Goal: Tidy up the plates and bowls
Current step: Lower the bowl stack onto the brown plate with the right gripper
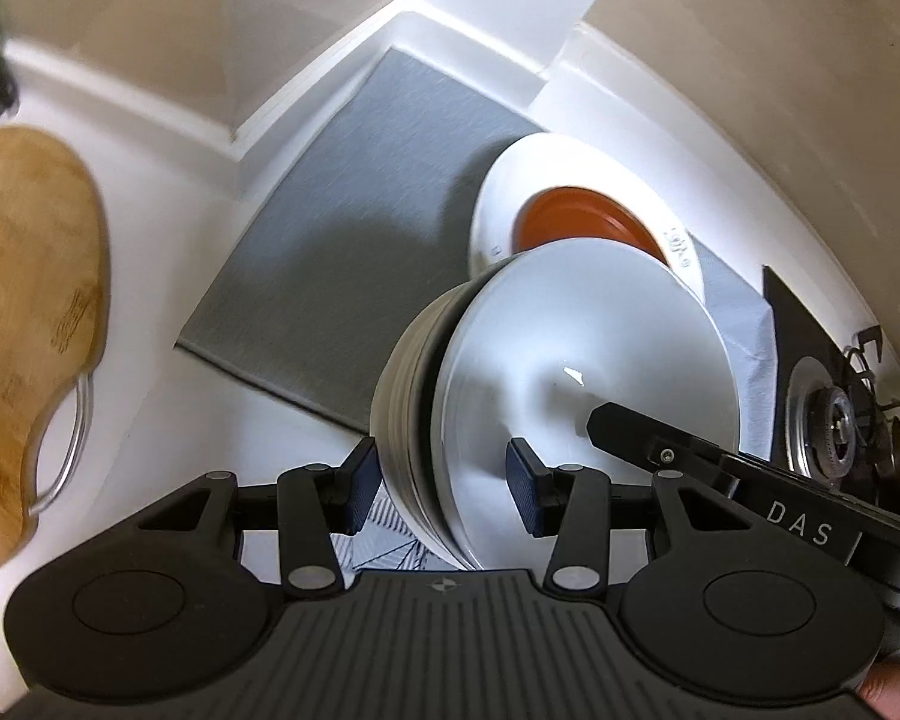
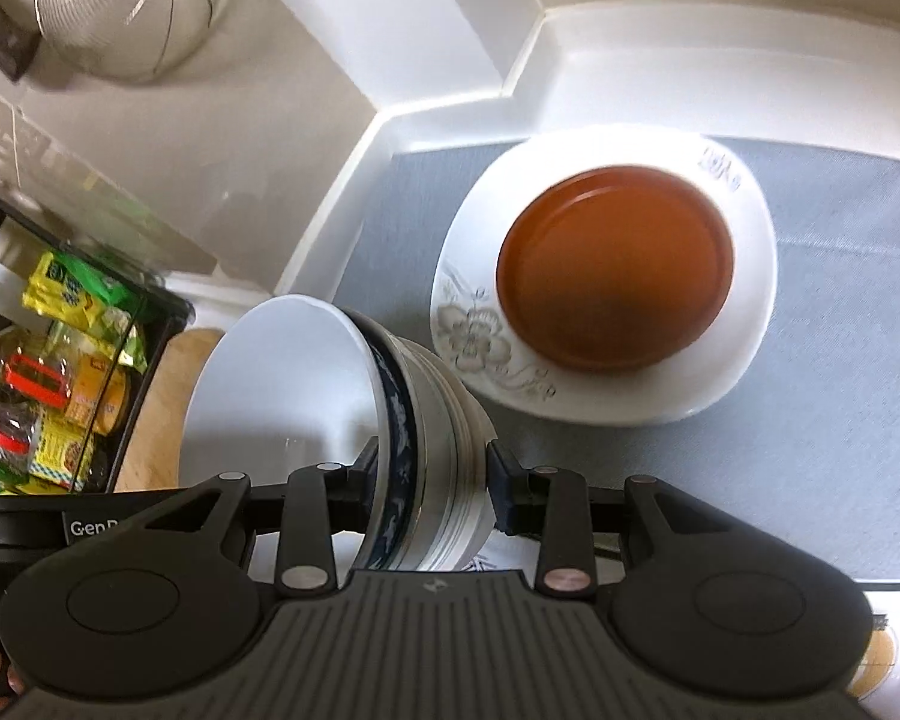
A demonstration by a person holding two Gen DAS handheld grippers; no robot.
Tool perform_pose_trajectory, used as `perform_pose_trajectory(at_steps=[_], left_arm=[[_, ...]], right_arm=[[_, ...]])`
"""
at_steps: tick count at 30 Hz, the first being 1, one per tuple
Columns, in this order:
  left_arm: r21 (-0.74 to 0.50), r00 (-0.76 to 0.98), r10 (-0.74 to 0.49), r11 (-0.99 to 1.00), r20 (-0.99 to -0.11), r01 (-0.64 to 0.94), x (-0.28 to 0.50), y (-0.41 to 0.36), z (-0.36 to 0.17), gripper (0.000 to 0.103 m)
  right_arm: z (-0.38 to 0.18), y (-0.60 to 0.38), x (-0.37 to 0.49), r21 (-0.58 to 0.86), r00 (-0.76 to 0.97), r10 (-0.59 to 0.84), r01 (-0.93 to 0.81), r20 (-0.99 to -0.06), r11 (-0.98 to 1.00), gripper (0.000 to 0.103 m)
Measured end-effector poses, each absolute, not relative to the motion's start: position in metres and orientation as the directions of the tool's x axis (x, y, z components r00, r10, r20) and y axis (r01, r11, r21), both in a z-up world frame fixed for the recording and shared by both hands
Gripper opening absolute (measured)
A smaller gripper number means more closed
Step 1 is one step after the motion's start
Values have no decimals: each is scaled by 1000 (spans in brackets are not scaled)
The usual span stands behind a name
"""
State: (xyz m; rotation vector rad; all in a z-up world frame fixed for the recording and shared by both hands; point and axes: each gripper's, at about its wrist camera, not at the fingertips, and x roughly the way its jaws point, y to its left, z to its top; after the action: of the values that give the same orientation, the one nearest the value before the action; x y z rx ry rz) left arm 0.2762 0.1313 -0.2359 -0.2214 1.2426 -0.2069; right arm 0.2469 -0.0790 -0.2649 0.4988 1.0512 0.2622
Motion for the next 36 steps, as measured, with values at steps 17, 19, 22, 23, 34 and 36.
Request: perform_pose_trajectory(at_steps=[17,19,22,23,34,36], left_arm=[[-322,282,-330,944,-901,76,330,88,-223,49],[-322,275,-332,943,-902,80,337,83,-226,49],[-316,263,-328,945,-907,88,345,76,-229,49],[-314,260,-327,945,-909,91,348,74,-230,49],[-288,234,-307,951,-922,114,383,50,-247,49],[-279,229,-301,952,-926,122,389,44,-253,49]], right_arm=[[-238,-130,282,502,534,382,95,-754,860,39],[-240,-135,287,502,533,377,106,-758,858,39],[-244,-144,294,506,530,376,119,-760,854,39],[-246,-146,296,511,529,380,121,-759,851,39],[-267,-171,326,515,514,382,141,-768,846,39],[-274,-175,332,513,506,382,145,-773,846,39]])
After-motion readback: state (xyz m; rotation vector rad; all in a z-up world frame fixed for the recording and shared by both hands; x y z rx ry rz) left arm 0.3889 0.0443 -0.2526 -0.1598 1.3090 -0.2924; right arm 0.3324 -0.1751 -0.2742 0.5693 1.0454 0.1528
